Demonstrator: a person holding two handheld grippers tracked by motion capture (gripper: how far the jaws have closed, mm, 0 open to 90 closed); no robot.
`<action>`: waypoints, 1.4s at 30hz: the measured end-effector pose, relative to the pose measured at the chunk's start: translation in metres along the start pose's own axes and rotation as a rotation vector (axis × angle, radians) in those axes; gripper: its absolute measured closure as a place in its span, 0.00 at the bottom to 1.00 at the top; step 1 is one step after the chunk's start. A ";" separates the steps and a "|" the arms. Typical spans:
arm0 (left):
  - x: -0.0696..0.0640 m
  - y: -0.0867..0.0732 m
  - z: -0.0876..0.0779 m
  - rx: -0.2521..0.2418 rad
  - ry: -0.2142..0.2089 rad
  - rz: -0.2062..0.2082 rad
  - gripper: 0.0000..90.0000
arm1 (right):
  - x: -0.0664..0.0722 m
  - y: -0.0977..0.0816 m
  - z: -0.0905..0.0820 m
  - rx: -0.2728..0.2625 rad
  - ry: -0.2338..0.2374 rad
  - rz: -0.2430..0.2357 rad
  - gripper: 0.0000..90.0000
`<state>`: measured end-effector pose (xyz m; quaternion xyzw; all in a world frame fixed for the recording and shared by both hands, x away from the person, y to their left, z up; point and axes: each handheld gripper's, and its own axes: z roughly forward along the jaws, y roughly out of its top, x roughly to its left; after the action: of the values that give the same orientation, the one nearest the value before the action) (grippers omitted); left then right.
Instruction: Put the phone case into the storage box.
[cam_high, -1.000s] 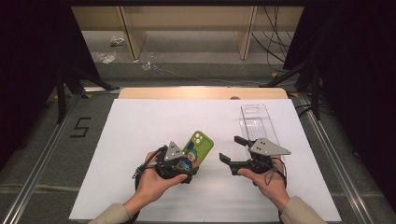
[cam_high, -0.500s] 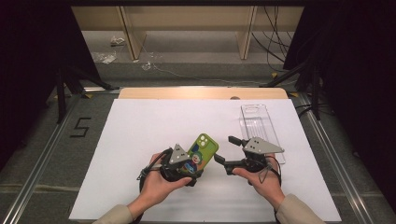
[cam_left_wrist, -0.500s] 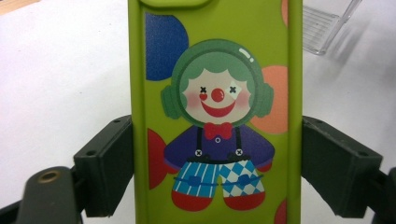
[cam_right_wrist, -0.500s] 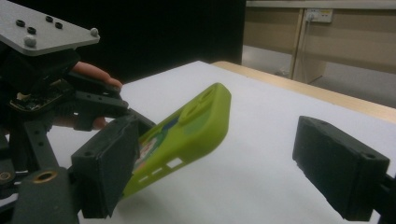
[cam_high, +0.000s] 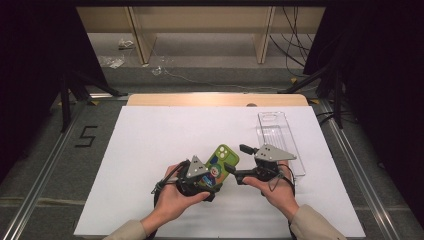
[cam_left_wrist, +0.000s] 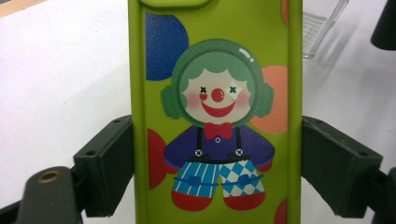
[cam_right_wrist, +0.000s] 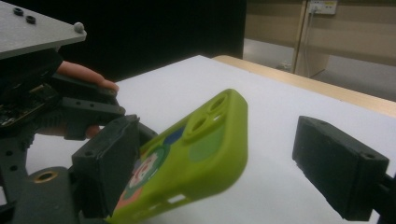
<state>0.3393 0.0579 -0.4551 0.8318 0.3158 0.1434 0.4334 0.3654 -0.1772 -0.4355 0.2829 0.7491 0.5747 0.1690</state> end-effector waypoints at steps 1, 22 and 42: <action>0.000 0.000 0.000 0.003 -0.001 0.004 0.18 | 0.000 0.000 0.001 0.002 -0.002 0.001 0.18; -0.009 0.001 0.004 -0.005 -0.011 0.016 0.18 | -0.002 0.006 0.019 0.033 -0.010 0.026 0.25; -0.011 0.001 0.005 -0.011 -0.017 0.023 0.18 | -0.003 0.005 0.025 0.061 0.003 0.059 0.42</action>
<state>0.3340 0.0475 -0.4572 0.8341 0.3017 0.1430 0.4391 0.3835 -0.1590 -0.4376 0.3090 0.7578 0.5568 0.1420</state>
